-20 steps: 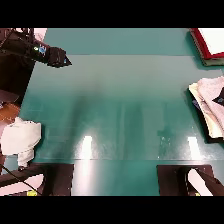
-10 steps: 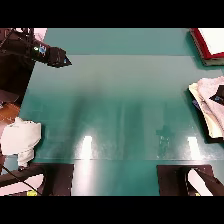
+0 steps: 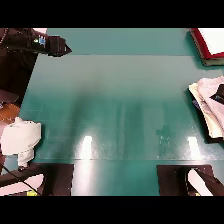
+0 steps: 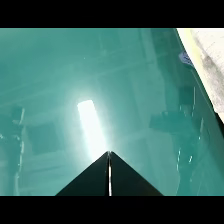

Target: Fold the shirts.

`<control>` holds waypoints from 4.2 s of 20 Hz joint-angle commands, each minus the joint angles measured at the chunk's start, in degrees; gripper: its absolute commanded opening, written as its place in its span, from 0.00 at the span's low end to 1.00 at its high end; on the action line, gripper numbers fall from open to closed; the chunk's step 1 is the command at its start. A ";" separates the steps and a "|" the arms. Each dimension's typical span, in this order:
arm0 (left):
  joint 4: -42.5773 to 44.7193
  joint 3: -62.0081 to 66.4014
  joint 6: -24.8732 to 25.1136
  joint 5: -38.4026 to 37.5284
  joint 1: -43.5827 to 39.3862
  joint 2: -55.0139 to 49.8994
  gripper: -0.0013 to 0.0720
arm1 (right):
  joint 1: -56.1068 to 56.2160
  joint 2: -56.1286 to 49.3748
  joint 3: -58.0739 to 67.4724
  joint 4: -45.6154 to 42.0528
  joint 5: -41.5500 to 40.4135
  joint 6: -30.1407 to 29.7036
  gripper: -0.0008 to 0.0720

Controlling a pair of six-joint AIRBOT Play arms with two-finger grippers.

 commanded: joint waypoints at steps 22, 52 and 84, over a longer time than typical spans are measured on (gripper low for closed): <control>58.01 -33.42 -12.17 -35.30 0.04 0.46 0.83 | 0.07 0.02 0.04 -0.20 -6.58 -5.03 0.04; -4.76 17.14 6.49 -19.39 -18.51 -4.09 0.05 | 0.07 0.04 0.13 14.64 -11.43 -5.31 0.04; -13.90 -33.33 -6.21 16.81 -29.27 -8.39 0.68 | 0.07 3.54 0.07 14.49 -11.39 -5.33 0.04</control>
